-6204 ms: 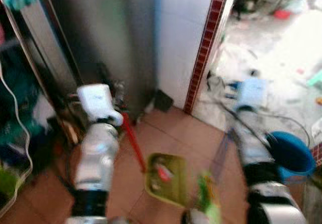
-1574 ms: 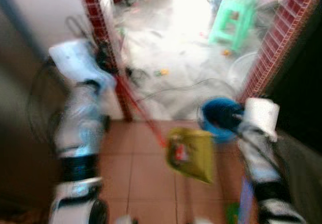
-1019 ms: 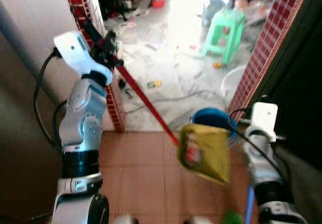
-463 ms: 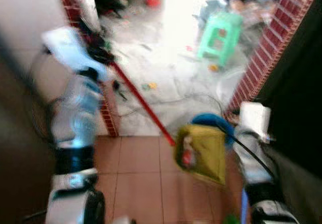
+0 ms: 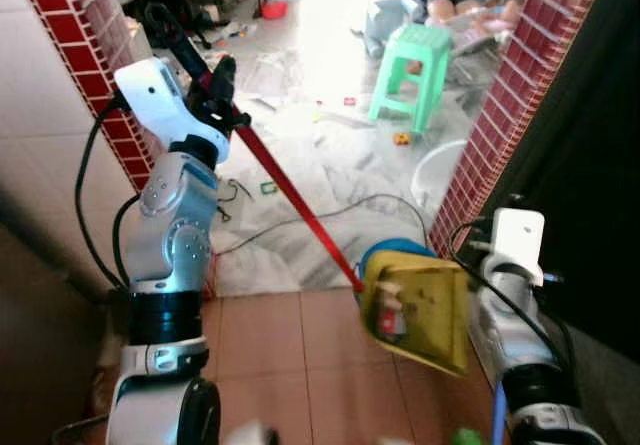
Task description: Sweep floor
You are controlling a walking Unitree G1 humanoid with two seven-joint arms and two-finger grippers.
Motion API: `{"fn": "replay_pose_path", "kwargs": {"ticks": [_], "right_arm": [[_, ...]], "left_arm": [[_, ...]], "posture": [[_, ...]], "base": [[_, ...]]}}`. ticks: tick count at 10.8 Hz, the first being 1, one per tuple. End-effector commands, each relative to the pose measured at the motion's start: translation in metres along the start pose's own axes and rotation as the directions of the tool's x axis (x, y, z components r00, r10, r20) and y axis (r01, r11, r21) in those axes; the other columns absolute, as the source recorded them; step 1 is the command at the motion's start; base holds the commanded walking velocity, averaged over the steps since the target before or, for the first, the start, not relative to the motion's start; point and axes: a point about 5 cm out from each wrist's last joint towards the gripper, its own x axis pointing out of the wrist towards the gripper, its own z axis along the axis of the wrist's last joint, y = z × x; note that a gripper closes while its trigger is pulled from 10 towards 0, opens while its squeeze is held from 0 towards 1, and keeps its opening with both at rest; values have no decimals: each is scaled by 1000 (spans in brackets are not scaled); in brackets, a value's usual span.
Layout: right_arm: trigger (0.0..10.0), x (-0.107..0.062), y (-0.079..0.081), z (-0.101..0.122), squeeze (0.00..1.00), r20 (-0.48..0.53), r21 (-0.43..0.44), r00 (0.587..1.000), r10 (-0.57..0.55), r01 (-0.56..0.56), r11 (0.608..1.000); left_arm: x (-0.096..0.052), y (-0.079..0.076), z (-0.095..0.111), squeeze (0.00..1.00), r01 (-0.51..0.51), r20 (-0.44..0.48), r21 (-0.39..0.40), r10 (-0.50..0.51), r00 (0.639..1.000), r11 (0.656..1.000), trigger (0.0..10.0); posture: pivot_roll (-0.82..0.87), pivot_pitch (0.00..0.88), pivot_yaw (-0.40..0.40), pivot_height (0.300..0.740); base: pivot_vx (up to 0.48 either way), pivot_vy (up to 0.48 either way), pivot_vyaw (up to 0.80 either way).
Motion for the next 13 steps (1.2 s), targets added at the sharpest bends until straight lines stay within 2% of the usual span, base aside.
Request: {"fn": "replay_pose_path", "kwargs": {"ticks": [1,6,11,13], "right_arm": [[10000,4,-3,16,0,60,51,998,-15,12,999],[10000,3,-1,16,0,62,56,998,2,-6,998],[10000,3,1,17,0,66,71,998,13,-18,997],[10000,3,1,17,0,67,69,998,20,-25,997]], "left_arm": [[4,-6,17,0,13,80,27,-15,997,1000,10000],[5,-4,18,0,-1,92,58,-4,996,998,10000],[6,-7,17,0,3,98,121,-14,995,993,10000],[2,-16,14,0,42,109,217,-67,992,975,10000]], "posture": [[-68,5,25,740],[-66,6,25,740],[-68,0,27,740],[-65,0,28,740]], "base": [[480,0,0],[480,0,0],[480,0,0],[0,0,0]]}}
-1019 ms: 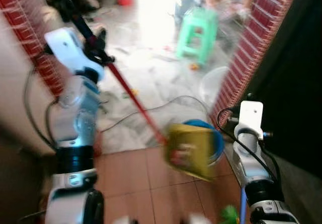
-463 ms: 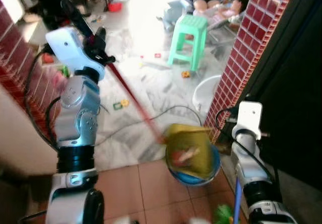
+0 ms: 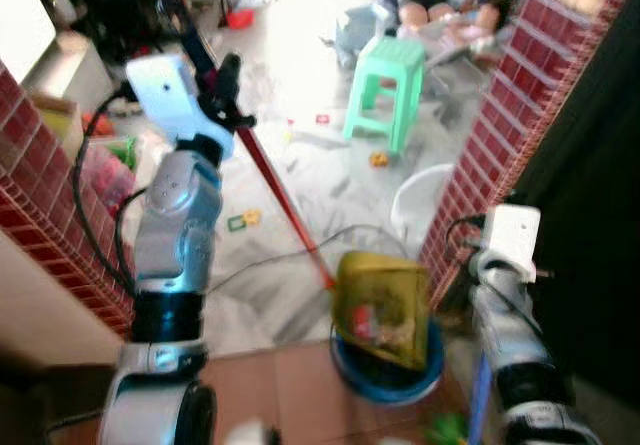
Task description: Sweep floor
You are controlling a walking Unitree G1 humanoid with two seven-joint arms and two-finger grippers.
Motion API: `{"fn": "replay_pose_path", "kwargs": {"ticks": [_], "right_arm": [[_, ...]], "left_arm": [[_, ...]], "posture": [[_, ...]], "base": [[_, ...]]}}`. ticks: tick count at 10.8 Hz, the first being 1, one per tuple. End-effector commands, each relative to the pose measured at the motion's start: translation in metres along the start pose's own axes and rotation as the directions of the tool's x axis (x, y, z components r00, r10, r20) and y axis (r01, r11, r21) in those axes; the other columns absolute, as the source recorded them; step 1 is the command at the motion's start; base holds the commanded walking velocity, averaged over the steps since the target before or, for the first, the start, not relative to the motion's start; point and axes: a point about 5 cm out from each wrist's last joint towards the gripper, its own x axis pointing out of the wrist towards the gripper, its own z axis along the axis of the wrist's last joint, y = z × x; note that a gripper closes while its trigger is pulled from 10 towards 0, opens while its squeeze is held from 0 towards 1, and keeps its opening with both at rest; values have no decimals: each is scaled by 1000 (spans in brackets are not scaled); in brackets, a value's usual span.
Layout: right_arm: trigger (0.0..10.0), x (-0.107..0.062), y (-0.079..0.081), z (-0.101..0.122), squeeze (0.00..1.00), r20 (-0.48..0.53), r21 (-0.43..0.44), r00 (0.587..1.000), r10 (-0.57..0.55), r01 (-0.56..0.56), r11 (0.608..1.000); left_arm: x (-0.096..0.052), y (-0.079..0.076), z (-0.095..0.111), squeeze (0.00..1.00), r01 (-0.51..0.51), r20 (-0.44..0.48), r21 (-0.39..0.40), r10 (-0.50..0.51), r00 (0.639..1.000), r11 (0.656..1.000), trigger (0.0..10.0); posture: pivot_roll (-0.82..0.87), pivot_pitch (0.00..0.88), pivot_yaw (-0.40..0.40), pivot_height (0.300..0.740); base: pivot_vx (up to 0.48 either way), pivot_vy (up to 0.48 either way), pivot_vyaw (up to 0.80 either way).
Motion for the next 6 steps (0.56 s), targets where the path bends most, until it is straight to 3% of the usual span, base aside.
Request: {"fn": "replay_pose_path", "kwargs": {"ticks": [1,6], "right_arm": [[10000,3,-5,8,0,41,18,999,-14,13,1000],[10000,3,-6,8,0,38,14,999,-12,11,1000]], "left_arm": [[2,-10,18,0,49,94,65,-55,994,997,10000],[-3,-22,9,0,90,100,114,-101,990,989,10000]], "posture": [[-65,0,28,740],[-67,3,24,740]], "base": [[0,0,0],[0,0,0]]}}
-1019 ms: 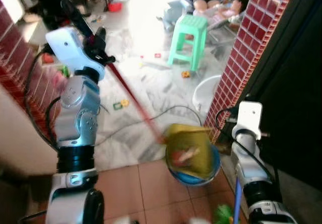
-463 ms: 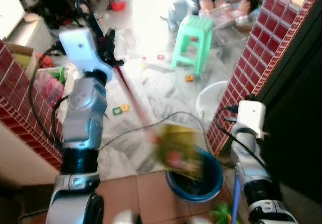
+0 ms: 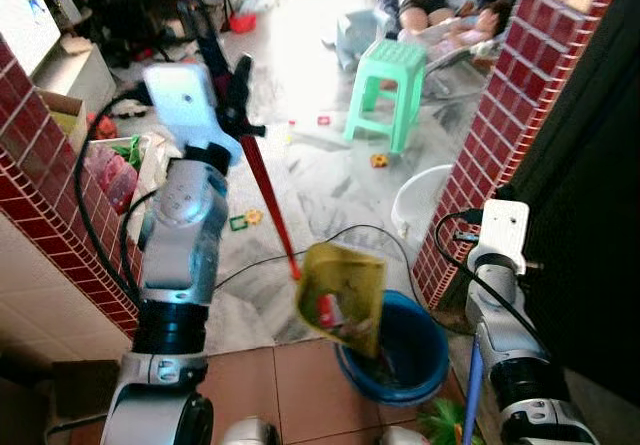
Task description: Sweep floor
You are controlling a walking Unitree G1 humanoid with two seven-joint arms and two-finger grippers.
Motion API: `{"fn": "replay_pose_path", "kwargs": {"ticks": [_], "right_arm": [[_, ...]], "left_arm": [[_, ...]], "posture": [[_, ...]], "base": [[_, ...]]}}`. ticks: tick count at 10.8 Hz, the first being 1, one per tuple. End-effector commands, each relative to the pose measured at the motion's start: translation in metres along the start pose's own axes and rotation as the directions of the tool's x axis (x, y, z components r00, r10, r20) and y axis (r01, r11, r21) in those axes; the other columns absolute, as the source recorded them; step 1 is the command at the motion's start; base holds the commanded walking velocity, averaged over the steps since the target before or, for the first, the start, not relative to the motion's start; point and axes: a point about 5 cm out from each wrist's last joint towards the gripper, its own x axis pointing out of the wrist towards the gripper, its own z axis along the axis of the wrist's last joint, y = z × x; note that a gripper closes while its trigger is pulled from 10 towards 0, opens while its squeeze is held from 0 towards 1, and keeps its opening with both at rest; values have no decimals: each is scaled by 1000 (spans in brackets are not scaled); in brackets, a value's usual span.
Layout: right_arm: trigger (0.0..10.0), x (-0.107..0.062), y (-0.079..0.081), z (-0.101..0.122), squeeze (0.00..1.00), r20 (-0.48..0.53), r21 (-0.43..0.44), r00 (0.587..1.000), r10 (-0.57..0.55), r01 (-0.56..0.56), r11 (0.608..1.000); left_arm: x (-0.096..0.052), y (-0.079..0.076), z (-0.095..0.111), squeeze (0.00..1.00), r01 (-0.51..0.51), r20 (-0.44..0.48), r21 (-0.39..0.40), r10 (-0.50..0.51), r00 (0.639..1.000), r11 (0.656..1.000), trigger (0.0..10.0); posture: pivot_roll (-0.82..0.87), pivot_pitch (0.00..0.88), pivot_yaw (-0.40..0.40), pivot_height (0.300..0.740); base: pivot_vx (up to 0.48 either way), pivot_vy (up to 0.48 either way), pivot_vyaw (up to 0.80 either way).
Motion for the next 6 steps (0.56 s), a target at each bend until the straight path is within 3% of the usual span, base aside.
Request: {"fn": "replay_pose_path", "kwargs": {"ticks": [1,2,4,5,6], "right_arm": [[10000,2,-1,8,0,32,6,999,-8,8,1000],[10000,2,0,8,0,31,5,999,-7,6,1000],[10000,4,0,8,0,30,5,1000,-5,5,1000],[10000,4,1,9,0,31,5,1000,-6,6,1000],[10000,5,2,10,0,34,4,999,-6,5,1000]], "left_arm": [[2,-4,11,0,21,64,18,-22,998,1000,10000],[1,-13,11,0,63,70,20,-65,995,998,10000],[-5,-50,12,0,224,91,19,-225,970,974,10000],[-11,-79,15,0,356,117,40,-359,926,933,10000],[-20,-105,17,0,489,139,89,-497,857,868,10000]], "posture": [[-65,5,23,740],[-63,5,23,740],[-52,4,25,740],[-50,3,24,740],[-51,0,23,740]], "base": [[0,0,0],[0,0,0],[0,0,0],[0,0,0],[0,0,0]]}}
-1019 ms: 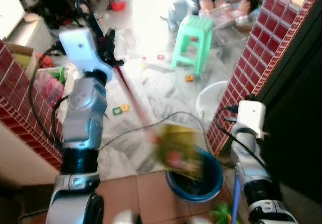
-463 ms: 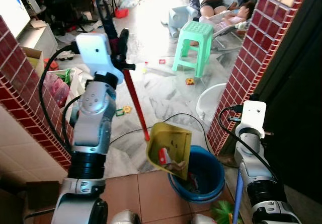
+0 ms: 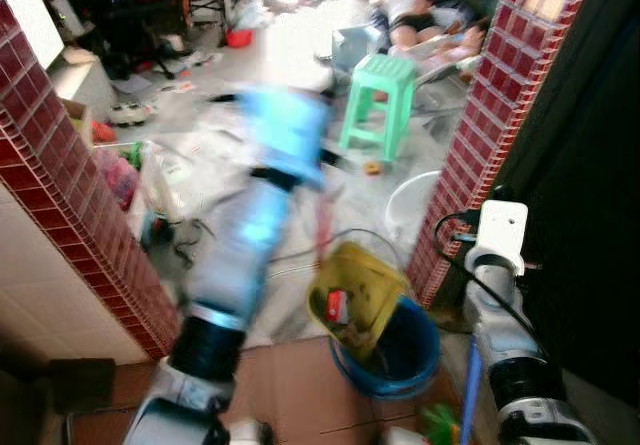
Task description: Sweep floor
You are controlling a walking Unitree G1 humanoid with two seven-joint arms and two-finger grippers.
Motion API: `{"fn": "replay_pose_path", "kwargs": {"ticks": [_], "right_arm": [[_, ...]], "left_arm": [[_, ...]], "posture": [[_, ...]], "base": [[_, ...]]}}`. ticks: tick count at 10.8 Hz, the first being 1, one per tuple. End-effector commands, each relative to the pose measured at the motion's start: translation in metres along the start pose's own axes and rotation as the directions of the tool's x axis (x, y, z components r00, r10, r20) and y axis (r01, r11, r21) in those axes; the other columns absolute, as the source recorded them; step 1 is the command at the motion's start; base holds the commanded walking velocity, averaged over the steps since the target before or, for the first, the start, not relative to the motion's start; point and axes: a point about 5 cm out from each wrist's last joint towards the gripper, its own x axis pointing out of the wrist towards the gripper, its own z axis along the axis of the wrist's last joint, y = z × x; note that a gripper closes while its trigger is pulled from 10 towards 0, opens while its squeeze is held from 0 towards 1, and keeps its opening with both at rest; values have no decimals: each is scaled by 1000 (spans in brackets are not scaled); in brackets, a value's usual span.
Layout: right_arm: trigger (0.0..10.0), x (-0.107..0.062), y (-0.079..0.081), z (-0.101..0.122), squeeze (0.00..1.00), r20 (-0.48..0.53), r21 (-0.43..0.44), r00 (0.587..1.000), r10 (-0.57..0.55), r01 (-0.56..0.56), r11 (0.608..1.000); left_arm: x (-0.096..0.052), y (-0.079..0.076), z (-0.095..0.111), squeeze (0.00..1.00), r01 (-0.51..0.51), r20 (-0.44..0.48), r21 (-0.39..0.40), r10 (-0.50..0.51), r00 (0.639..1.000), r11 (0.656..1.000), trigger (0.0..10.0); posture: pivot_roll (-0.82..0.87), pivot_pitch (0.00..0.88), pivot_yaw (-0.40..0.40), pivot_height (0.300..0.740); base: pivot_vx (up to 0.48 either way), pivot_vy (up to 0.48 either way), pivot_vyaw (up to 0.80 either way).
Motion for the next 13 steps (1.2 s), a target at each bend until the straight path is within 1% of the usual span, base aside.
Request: {"fn": "replay_pose_path", "kwargs": {"ticks": [1,2,3,4,5,6,7,8,9,10,11,12,13], "right_arm": [[10000,4,7,15,0,51,7,999,17,-18,1000],[10000,5,7,16,0,53,7,998,17,-17,1000],[10000,6,8,17,0,57,9,998,17,-17,1000],[10000,7,9,20,0,65,11,998,18,-19,1000],[10000,9,10,23,0,73,10,997,20,-21,1000],[10000,11,11,24,0,78,10,997,20,-21,1000],[10000,12,12,26,0,82,12,996,21,-22,1000],[10000,12,13,28,0,86,13,996,22,-23,1000],[10000,12,14,27,0,86,13,996,23,-24,1000],[10000,13,14,27,0,86,13,996,22,-23,1000],[10000,13,15,27,0,88,13,996,22,-23,1000],[10000,13,15,27,0,88,13,996,24,-25,1000],[10000,13,16,26,0,86,12,996,32,-33,999]], "left_arm": [[1,-13,16,0,100,84,88,-107,991,991,10000],[2,-27,18,0,181,100,130,-194,976,975,10000],[5,-39,22,0,233,115,150,-251,961,961,10000],[10,-52,27,0,299,120,251,-336,934,921,10000],[11,-70,34,0,367,143,338,-432,890,867,10000],[12,-74,35,0,376,150,343,-445,883,861,10000],[13,-73,34,0,371,155,352,-444,883,860,10000],[22,-64,37,0,287,174,207,-324,930,935,10000],[25,-62,39,0,280,184,224,-323,928,933,10000],[26,-60,40,0,268,191,223,-312,931,937,10000],[30,-49,45,0,211,204,208,-253,946,955,10000],[35,-29,53,0,114,219,202,-158,963,973,10000],[41,8,69,0,-50,249,228,-9,968,972,10000]], "posture": [[-52,0,23,740],[-51,0,22,740],[-54,0,23,740],[-57,0,22,740],[-56,0,20,740],[-55,0,20,740],[-57,0,21,740],[-55,0,21,740],[-54,0,21,740],[-56,0,22,740],[-57,0,21,740],[-54,0,16,740],[-50,0,15,740]], "base": [[0,0,0],[0,0,0],[0,0,0],[0,0,0],[0,0,0],[0,0,0],[0,0,0],[0,0,0],[0,0,0],[0,0,0],[0,0,0],[0,0,0],[0,0,0]]}}
